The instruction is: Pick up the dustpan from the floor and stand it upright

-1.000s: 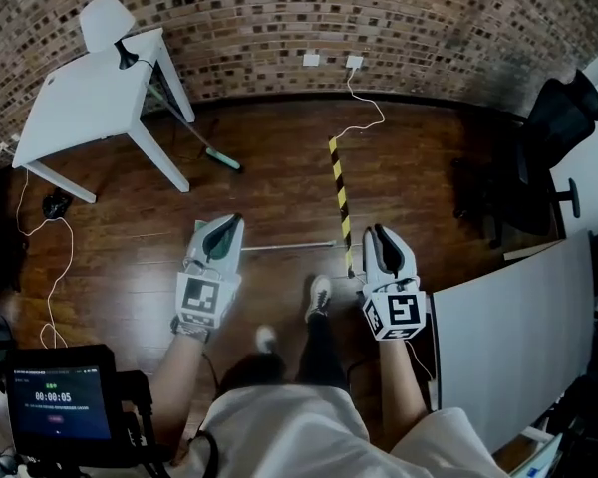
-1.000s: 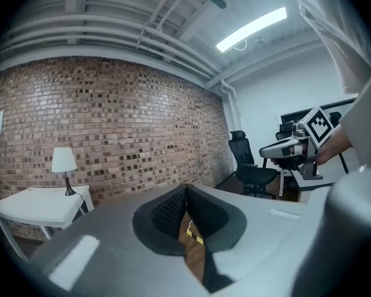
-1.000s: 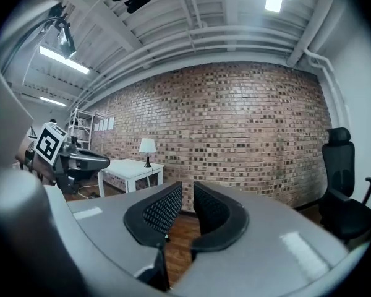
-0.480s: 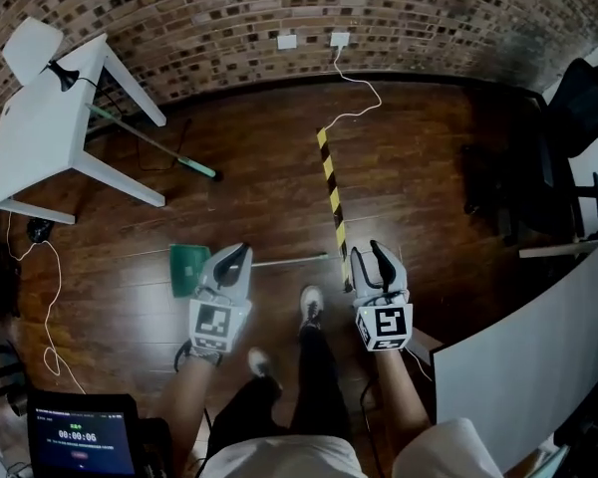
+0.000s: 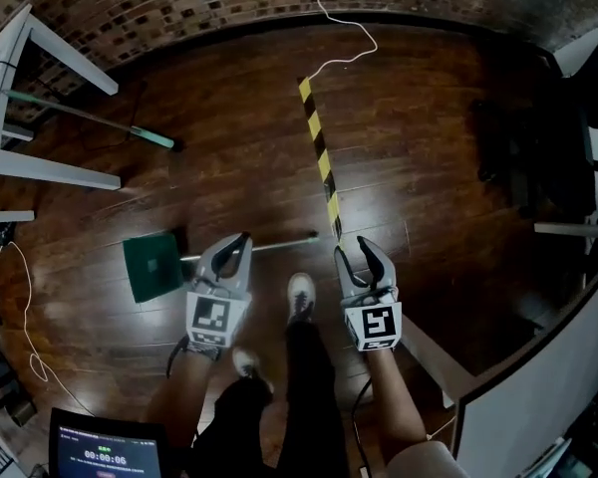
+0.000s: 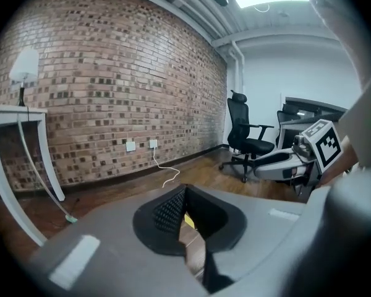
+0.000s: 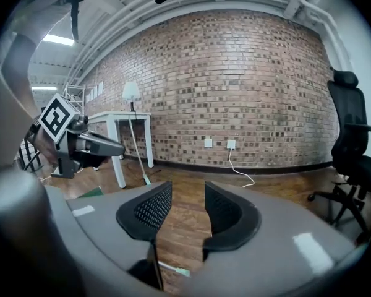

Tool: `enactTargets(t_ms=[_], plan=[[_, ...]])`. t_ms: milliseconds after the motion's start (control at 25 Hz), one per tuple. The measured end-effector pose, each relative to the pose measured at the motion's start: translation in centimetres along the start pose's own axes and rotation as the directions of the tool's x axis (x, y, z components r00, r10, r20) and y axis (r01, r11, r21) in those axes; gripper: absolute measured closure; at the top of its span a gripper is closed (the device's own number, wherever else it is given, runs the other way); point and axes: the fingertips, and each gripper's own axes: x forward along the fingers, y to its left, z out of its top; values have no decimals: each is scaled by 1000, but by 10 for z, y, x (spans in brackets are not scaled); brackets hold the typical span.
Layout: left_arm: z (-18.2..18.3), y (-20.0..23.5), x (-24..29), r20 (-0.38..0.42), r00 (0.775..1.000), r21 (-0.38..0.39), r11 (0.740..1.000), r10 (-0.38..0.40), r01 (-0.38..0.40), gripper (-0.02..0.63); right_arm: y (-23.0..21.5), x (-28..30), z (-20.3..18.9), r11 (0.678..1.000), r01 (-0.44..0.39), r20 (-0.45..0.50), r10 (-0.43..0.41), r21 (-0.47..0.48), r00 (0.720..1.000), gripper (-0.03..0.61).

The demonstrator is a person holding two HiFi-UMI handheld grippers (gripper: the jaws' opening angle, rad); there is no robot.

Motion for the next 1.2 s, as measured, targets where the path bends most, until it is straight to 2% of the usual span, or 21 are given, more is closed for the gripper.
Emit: enactTargets(t_ms=[320,560,720,880,1000,1080,1200], plan=[[-136,-6,89,-27,999,-9,999,-44,43,614,-11,70,-159,1000,-1,-71,0,-11,997,386],[-217,-3,135,-44,997,-17,998,-59,58,613,-6,105,-263,1000,1,-107,-3,-14,994,354],[-255,-13,148,-18,996,-29,996,-90,89,614,4,120,-327,998,-39,-144,31,-52,989,342],[-286,-25,160,2,993,-25,992,-122,122,614,3,138,-389,995,-45,-179,28,-92,984,333],[-304,-36,170,14,988,-6,988,-151,151,614,0,151,-433,984,-70,-227,31,-164,973,322],[-315,-40,174,18,986,1,986,-167,167,613,-1,159,-452,980,-67,-240,21,-185,971,324],[-329,-38,176,2,987,-3,987,-159,159,614,-3,172,-460,985,-26,-213,-12,-172,977,370]])
